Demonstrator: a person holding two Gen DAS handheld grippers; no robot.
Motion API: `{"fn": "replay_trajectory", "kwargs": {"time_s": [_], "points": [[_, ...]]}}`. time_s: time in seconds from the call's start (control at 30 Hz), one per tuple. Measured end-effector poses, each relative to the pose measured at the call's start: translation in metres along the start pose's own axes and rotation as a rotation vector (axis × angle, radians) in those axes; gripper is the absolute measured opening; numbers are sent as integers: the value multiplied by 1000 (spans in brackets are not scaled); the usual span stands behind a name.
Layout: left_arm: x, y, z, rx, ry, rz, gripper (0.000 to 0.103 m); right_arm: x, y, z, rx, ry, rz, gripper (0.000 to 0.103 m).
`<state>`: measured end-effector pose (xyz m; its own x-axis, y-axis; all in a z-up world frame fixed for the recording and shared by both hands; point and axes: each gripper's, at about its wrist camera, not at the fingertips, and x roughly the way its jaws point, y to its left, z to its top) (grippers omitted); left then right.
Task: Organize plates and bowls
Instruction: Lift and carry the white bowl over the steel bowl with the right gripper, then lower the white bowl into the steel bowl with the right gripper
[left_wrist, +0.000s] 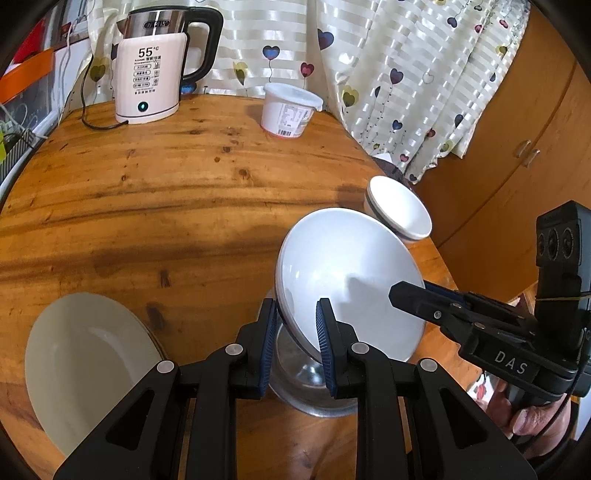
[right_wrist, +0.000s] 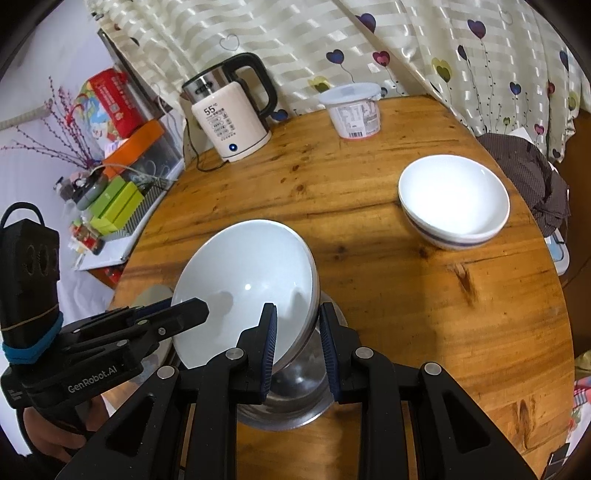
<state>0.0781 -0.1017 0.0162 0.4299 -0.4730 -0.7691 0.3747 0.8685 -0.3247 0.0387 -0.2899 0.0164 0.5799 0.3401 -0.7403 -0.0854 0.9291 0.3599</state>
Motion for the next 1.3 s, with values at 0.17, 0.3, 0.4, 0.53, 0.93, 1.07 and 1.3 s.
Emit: {"fn": "replay_trajectory", "kwargs": {"time_s": [0.17,0.3,0.4,0.53,0.93,1.07,1.3], "points": [[2,-1,-8,-7,18,1,23,3,-2,-9,5,25,-2,23],[5,0,-13,-14,33,3,23,8,-4,-14,12,50,-1,23],[7,0,-16,-17,42,3,23,11,-6,-17,18,62,-1,23],[10,1,-19,-22,54,6,23,14,-7,-18,18,74,-3,23],[17,0,-26,-18,74,18,23,20,-8,-20,11,98,-12,25],[17,-2,-26,-11,72,28,23,21,-7,-20,8,101,-14,25],[16,-3,-26,2,63,46,23,22,-7,-21,-3,97,-29,26]]}}
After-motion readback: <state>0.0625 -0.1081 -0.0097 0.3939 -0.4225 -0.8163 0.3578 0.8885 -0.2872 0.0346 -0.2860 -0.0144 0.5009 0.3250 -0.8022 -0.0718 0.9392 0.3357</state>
